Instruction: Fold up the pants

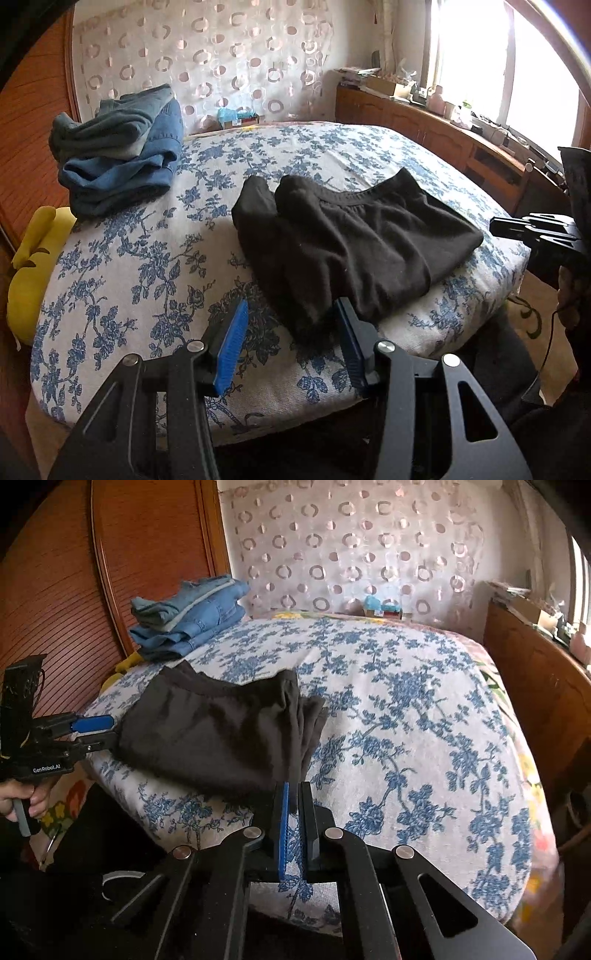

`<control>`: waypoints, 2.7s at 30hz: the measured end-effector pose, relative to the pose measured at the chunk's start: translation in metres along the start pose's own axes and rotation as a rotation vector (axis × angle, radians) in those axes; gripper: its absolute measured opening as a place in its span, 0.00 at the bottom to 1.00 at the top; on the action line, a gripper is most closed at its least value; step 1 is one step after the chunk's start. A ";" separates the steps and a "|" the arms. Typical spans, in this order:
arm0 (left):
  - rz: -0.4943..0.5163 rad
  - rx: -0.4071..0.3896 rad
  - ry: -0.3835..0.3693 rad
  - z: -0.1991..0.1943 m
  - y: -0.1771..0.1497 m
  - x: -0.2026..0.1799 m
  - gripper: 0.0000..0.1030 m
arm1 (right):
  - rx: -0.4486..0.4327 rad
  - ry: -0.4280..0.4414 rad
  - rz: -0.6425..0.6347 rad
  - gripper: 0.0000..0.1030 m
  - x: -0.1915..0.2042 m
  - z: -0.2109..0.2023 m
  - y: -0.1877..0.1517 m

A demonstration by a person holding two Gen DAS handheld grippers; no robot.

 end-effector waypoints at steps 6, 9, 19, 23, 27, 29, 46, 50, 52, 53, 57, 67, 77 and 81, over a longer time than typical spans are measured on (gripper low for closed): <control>-0.009 -0.010 -0.006 -0.004 0.003 0.000 0.48 | -0.026 0.004 -0.009 0.05 0.008 -0.011 0.004; -0.015 -0.011 -0.007 -0.004 0.005 0.000 0.49 | -0.032 0.007 -0.011 0.07 0.012 -0.013 0.004; -0.018 -0.026 -0.041 -0.004 0.011 -0.002 0.55 | -0.036 -0.012 -0.005 0.35 0.015 -0.006 0.010; -0.023 -0.043 -0.061 -0.005 0.015 -0.002 0.80 | -0.048 -0.016 0.003 0.49 0.014 -0.004 0.015; -0.038 -0.050 -0.056 -0.005 0.019 0.001 0.87 | -0.057 -0.020 0.008 0.60 0.013 -0.001 0.019; -0.040 -0.056 -0.048 -0.004 0.023 0.003 0.89 | -0.055 -0.014 0.010 0.66 0.013 0.001 0.020; -0.084 -0.027 -0.062 0.038 0.055 0.021 0.89 | 0.035 -0.048 -0.017 0.79 0.010 0.053 0.045; -0.094 -0.013 -0.070 0.045 0.058 0.026 0.89 | 0.044 -0.029 -0.013 0.79 0.009 0.061 0.050; -0.096 -0.005 -0.077 0.049 0.059 0.028 0.89 | 0.051 -0.030 -0.010 0.79 0.006 0.066 0.052; -0.097 -0.002 -0.082 0.051 0.059 0.028 0.89 | 0.055 -0.028 -0.009 0.79 0.005 0.067 0.053; -0.104 0.014 -0.103 0.058 0.061 0.032 0.87 | 0.078 -0.009 -0.002 0.70 0.004 0.076 0.057; -0.113 0.081 -0.141 0.080 0.068 0.045 0.67 | 0.138 0.021 0.027 0.52 0.001 0.095 0.064; -0.102 0.140 -0.175 0.094 0.067 0.048 0.66 | 0.169 0.025 0.032 0.49 0.000 0.106 0.068; -0.083 0.150 -0.177 0.097 0.070 0.046 0.66 | 0.171 0.018 0.015 0.49 0.000 0.108 0.068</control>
Point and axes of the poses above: each gripper's, at about its wrist camera, not at the fingertips, and z roughly the way its jaws point, x to its left, y to its top, the point moved 5 cm from there along z, roughly the way its jaws point, and after that the axes turned 8 degrees about z, right-handed, at the moved point
